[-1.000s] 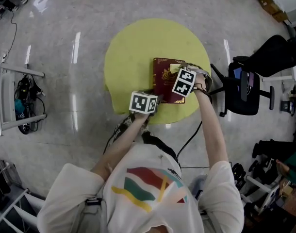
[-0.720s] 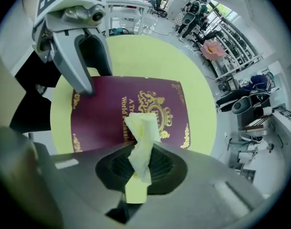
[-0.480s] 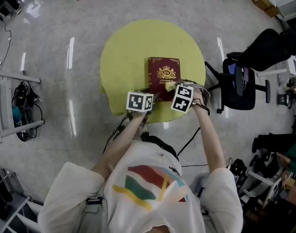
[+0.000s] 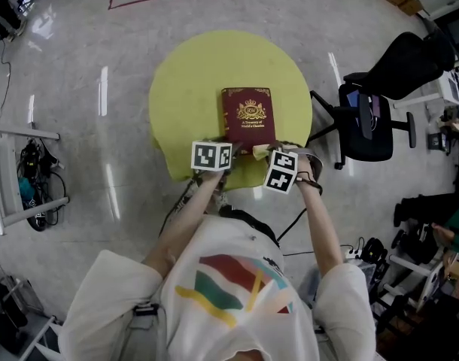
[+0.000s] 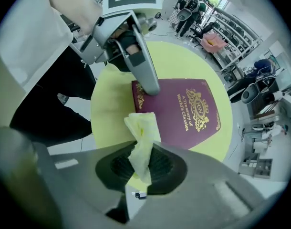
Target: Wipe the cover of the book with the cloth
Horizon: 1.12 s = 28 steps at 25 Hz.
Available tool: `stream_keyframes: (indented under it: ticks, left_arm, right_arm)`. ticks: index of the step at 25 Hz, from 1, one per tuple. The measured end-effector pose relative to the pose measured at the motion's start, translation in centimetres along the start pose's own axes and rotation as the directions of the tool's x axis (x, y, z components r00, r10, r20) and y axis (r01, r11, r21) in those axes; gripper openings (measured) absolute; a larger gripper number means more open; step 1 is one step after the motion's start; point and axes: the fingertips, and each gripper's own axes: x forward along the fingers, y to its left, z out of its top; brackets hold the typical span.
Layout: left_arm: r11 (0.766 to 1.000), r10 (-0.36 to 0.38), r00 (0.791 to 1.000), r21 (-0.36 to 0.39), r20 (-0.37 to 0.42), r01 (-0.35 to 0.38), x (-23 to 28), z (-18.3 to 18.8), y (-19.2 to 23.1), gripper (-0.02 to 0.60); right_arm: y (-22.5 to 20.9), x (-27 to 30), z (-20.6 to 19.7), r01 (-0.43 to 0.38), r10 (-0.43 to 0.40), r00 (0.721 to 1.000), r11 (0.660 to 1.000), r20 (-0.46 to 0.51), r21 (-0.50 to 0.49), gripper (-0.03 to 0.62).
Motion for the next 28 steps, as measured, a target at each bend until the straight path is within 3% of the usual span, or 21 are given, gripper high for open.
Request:
stream_keyframes:
  ticks: [12,19,20,22,23,28]
  left_arm:
    - [1.0,-0.016,1.0,0.023,-0.012,0.017,0.1,0.0,-0.2,0.253]
    - [0.999,-0.023,0.999,0.039,0.04,0.021,-1.9,1.5,-0.1,0.25]
    - [0.999,-0.018,0.999,0.036,0.051,0.016,-2.3,1.7,0.0,0.232]
    - [0.999,0.01,0.997,0.037,0.077,-0.013,-3.2,2.2,0.6,0.092]
    - [0.999,0.025,0.996,0.038,0.085,-0.028,-3.6,2.3,1.1,0.052]
    - [0.994,0.098,0.989,0.03,0.112,-0.102,-5.6,2.0,3.9,0.015]
  right_arm:
    - [-0.1,-0.5,-0.2,-0.027,0.026,0.999,0.999,0.029,0.038,0.029]
    - [-8.2,-5.7,1.5,0.166,-0.169,0.983,0.985,0.075,0.051,0.029]
    - [-9.5,-6.3,2.0,0.193,-0.195,0.978,0.98,0.077,0.041,0.029]
    - [-11.8,-7.1,3.0,0.238,-0.239,0.968,0.971,0.078,0.019,0.029]
    - [-12.7,-7.3,3.6,0.258,-0.258,0.963,0.966,0.075,0.007,0.029]
    - [-15.6,-6.3,6.6,0.316,-0.312,0.948,0.947,0.062,-0.059,0.029]
